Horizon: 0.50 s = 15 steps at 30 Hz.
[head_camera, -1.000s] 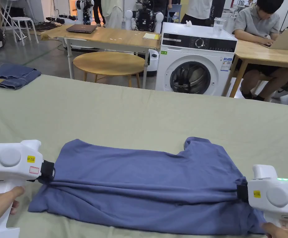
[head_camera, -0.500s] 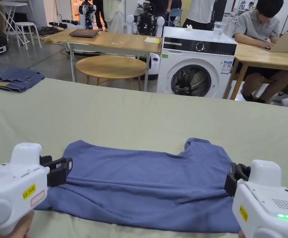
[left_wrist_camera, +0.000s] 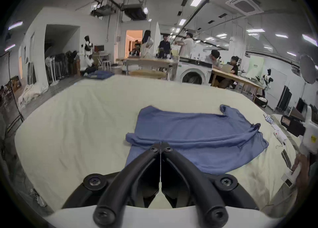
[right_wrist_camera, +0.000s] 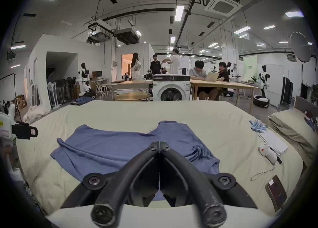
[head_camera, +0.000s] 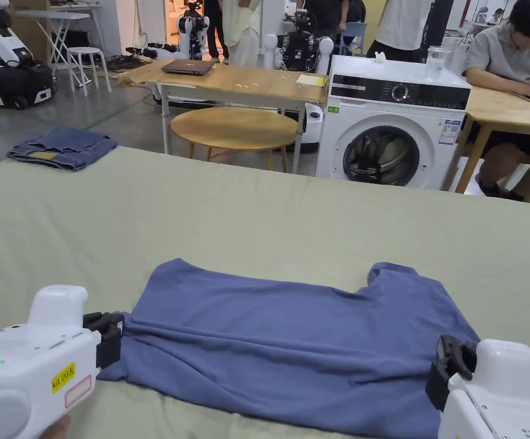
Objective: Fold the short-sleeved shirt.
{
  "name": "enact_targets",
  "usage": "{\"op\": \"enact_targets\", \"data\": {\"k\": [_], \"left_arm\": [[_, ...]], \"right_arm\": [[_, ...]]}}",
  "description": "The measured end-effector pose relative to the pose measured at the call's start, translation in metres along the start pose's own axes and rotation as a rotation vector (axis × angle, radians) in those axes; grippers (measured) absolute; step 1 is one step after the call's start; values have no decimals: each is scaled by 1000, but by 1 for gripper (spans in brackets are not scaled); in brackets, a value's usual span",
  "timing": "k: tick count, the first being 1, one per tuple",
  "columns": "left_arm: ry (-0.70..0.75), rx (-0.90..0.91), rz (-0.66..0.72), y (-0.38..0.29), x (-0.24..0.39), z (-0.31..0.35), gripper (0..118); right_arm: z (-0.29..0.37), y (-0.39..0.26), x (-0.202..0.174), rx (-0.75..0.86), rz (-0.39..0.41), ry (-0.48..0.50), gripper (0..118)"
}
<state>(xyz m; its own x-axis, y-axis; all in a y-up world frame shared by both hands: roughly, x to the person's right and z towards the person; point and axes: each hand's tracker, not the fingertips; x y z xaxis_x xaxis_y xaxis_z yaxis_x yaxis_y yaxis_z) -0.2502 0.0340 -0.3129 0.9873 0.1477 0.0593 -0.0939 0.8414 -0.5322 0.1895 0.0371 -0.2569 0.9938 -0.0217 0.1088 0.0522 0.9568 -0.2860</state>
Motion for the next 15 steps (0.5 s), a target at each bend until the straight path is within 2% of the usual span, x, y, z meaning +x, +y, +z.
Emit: {"op": "enact_targets", "data": {"k": [7, 8, 11, 13, 15], "left_arm": [[-29, -331, 80, 20, -41, -81, 0], [-29, -378, 96, 23, -45, -91, 6], [-22, -473, 101, 25, -44, -113, 60], [51, -519, 60, 20, -40, -124, 62], [66, -605, 41, 11, -36, -133, 62]], "right_arm": [[-9, -13, 6, -70, 12, -6, 0], [-10, -14, 8, -77, 16, -10, 0], [-12, -19, 12, -103, 18, -18, 0], [-14, -22, 16, -116, 19, -24, 0], [-13, -25, 18, -125, 15, -29, 0]]}}
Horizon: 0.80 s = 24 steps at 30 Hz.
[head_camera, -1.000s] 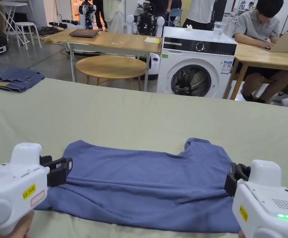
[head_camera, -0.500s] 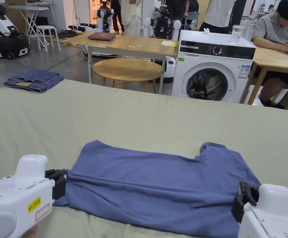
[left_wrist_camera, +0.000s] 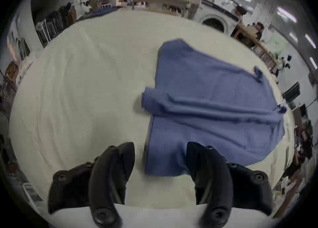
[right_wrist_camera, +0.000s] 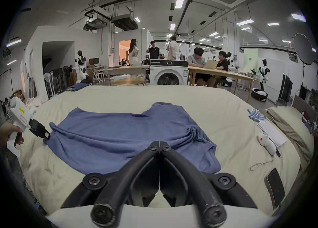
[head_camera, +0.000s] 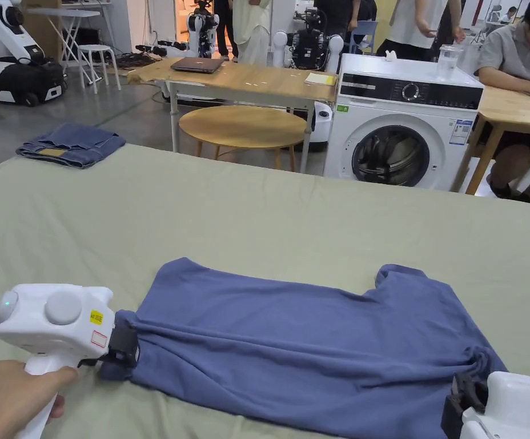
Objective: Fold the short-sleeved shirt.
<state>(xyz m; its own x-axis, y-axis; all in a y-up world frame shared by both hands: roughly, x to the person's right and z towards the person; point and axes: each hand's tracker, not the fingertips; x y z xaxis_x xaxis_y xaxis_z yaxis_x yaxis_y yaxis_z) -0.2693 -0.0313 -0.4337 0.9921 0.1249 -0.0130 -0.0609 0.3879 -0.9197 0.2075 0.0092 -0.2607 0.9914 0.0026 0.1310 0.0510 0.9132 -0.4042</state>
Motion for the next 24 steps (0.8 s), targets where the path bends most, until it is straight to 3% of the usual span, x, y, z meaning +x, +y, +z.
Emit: {"op": "enact_targets", "data": {"k": [2, 8, 10, 11, 12, 19, 20, 21, 23, 24], "left_arm": [[31, -64, 11, -8, 3, -13, 62], [88, 8, -77, -11, 13, -6, 57], [72, 17, -87, -17, 15, -2, 41], [63, 25, -93, -14, 11, -5, 17], [29, 32, -98, -16, 9, -5, 2], [-33, 117, -92, -42, -1, 15, 1], [-31, 121, -94, -46, -3, 18, 1], [-33, 119, -90, -48, -4, 19, 1], [-61, 148, -81, -53, -5, 26, 1], [-59, 150, -81, -54, -6, 28, 1]], "right_arm": [[0, -2, 3, -10, -2, -4, 0], [2, -3, 9, -26, 3, -11, 0], [1, -3, 11, -33, 3, -12, 0], [0, -4, 12, -35, 2, -10, 0], [-1, -4, 13, -40, 2, -10, 0], [-10, 6, 47, -97, 7, -34, 0], [-14, 10, 57, -128, 13, -47, 3], [-19, 13, 67, -152, 10, -49, 14], [-32, 20, 89, -233, -7, -59, 54], [-39, 21, 98, -255, -16, -66, 64]]}}
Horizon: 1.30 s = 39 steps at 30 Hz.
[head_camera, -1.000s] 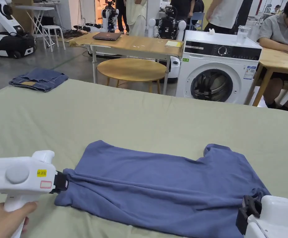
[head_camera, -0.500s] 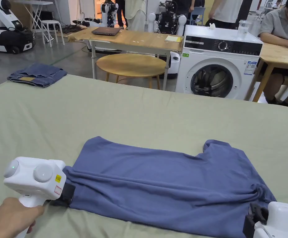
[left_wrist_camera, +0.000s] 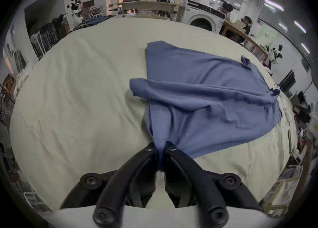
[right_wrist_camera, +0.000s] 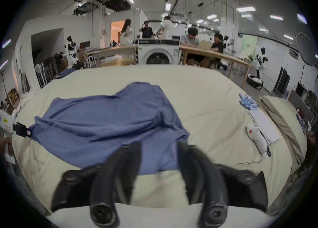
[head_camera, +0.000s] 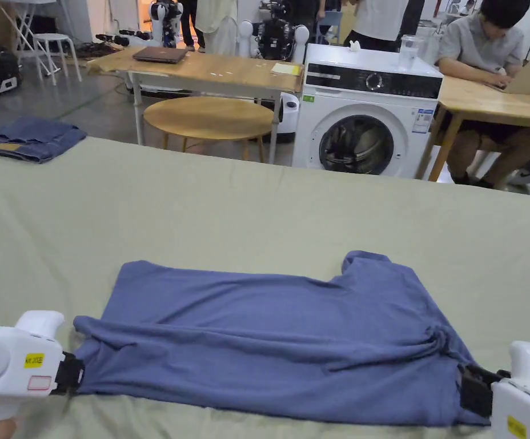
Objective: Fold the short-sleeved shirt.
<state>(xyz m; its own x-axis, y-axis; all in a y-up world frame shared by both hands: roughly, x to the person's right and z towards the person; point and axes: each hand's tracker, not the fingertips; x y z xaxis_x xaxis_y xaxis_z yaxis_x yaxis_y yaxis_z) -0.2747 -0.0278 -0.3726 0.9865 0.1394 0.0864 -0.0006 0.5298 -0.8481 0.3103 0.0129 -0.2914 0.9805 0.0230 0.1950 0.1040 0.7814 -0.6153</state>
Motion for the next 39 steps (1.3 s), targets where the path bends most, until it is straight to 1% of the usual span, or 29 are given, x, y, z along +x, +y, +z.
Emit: {"op": "enact_targets", "data": {"k": [3, 7, 9, 10, 11, 12, 13, 14, 15, 16, 17, 18, 21, 23, 25, 27, 31, 33, 36, 39], "left_arm": [[-15, 12, 6, 0, -2, 3, 1], [-20, 10, 0, 0, -2, 2, 1], [-25, 5, 5, -1, -3, 1, 1], [-24, 4, 5, -2, -3, 1, 1], [-25, 3, 7, -1, -3, 0, 1], [-25, 3, 8, -1, -3, 0, 1], [-24, 5, 7, -3, -3, 0, 1], [-23, 4, 7, -4, -2, 0, 1], [-23, 7, 6, -4, -1, 0, 1], [-21, 10, 4, -5, 0, 0, 1], [-18, 9, 1, -5, 0, 0, 1], [-18, 8, 0, -5, 0, 1, 1], [-20, 39, 3, 0, 0, 12, 1], [-24, 65, -1, 5, 1, 24, 1], [-33, 91, -9, 12, 2, 40, 1], [-37, 115, -13, 19, 4, 53, 1], [-12, 144, -43, 20, 6, 81, 1], [-13, 144, -38, 12, -2, 90, 1], [-24, 142, -20, -10, -12, 98, 1], [-15, 118, -18, -40, -18, 100, 1]], "right_arm": [[-27, 7, 19, -115, 11, -6, 64], [-68, 5, 28, -232, -20, 62, 64], [-89, -1, 23, -308, 19, 62, 63], [-98, -5, 20, -345, 45, 69, 59], [-106, -11, 17, -391, 68, 68, 58], [-109, -15, 15, -397, 65, 74, 57], [-104, -17, 14, -336, 59, 58, 57], [-101, -15, 14, -321, 59, 65, 49], [-99, -14, 12, -323, 48, 118, 24], [-100, -14, 10, -335, 22, 173, 3], [-92, -15, 4, -331, 40, 117, 3], [-90, -14, 2, -318, 68, 96, 2], [-74, -8, 2, -286, 75, 83, 2], [-58, 1, 2, -257, 79, 93, 2], [-40, 13, 4, -220, 101, 94, 2], [-19, 24, 6, -168, 104, 100, 2], [25, 31, 4, -137, 117, 92, 2], [42, 24, 5, -135, 133, 78, 2], [67, 3, 5, -128, 133, 91, 2], [79, -28, 7, -150, 165, 78, 2]]}}
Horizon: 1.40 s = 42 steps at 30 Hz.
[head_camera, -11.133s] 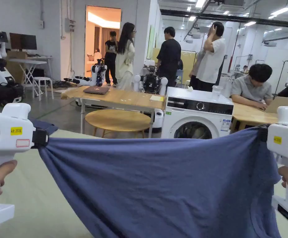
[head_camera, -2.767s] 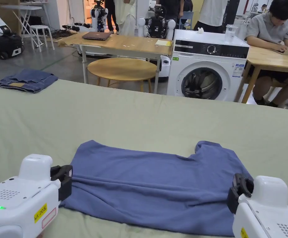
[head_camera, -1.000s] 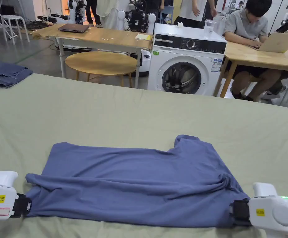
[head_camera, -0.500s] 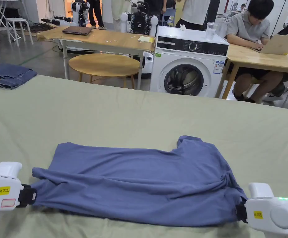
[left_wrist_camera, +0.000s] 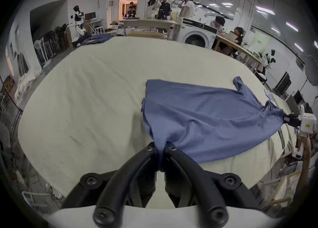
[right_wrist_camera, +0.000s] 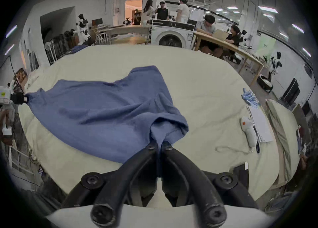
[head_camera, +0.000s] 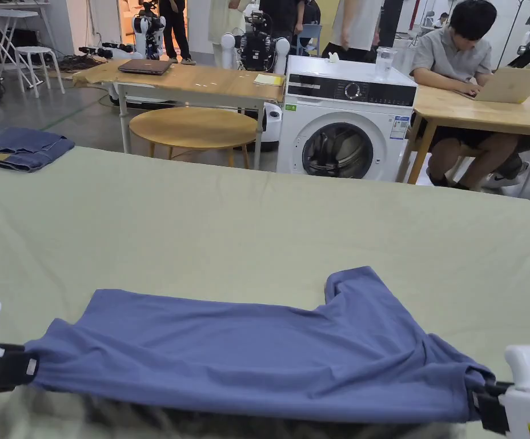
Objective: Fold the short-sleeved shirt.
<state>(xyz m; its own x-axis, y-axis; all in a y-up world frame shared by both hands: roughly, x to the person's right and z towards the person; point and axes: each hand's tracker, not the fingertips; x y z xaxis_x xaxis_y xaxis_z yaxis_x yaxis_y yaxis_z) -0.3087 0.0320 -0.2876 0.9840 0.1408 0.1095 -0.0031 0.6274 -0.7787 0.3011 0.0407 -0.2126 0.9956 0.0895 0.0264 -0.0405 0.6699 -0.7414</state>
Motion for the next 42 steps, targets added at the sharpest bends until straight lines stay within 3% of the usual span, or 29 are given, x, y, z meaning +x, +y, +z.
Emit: {"op": "enact_targets", "data": {"k": [9, 16, 18, 19, 20, 21, 24, 30, 34, 35, 37, 38, 39, 40, 41, 42], "left_arm": [[41, -107, 13, -76, -13, -23, 1], [44, -121, 38, -82, -17, -46, 1], [35, -123, 56, -80, -19, -42, 2], [32, -125, 63, -77, -19, -39, 5], [29, -125, 73, -73, -17, -35, 17], [30, -119, 74, -69, -15, -30, 31], [63, -11, 12, -57, 0, -13, 50], [30, 253, -42, -31, 36, 4, 52], [56, 439, -69, -22, 64, 9, 52], [56, 481, -69, -21, 71, 11, 52], [55, 555, -64, -19, 77, 9, 52], [49, 584, -76, -19, 83, 11, 50], [60, 600, -92, -18, 89, 13, 44], [74, 616, -108, -15, 96, 13, 30], [92, 621, -126, -14, 101, 12, 5], [126, 626, -140, -13, 106, 12, 0]], "right_arm": [[-29, -89, -23, -172, 1, -60, 2], [-55, -95, -25, -172, -33, -78, 3], [-54, -88, -25, -176, -29, -84, 15], [-50, -84, -25, -174, -25, -89, 27], [-46, -79, -26, -170, -18, -102, 53], [-40, -74, -27, -142, -15, -129, 65], [-19, -52, -33, -33, -16, -134, 66], [0, -14, -57, 249, -86, -146, 66], [11, 0, -87, 468, -150, -74, 64], [13, 3, -95, 508, -156, -65, 60], [16, 8, -112, 572, -149, -58, 37], [15, 12, -121, 595, -158, -60, 17], [16, 14, -128, 600, -166, -47, 9], [16, 16, -133, 625, -172, -7, 6], [15, 19, -138, 624, -168, -4, 0], [13, 21, -145, 625, -168, -19, 0]]}}
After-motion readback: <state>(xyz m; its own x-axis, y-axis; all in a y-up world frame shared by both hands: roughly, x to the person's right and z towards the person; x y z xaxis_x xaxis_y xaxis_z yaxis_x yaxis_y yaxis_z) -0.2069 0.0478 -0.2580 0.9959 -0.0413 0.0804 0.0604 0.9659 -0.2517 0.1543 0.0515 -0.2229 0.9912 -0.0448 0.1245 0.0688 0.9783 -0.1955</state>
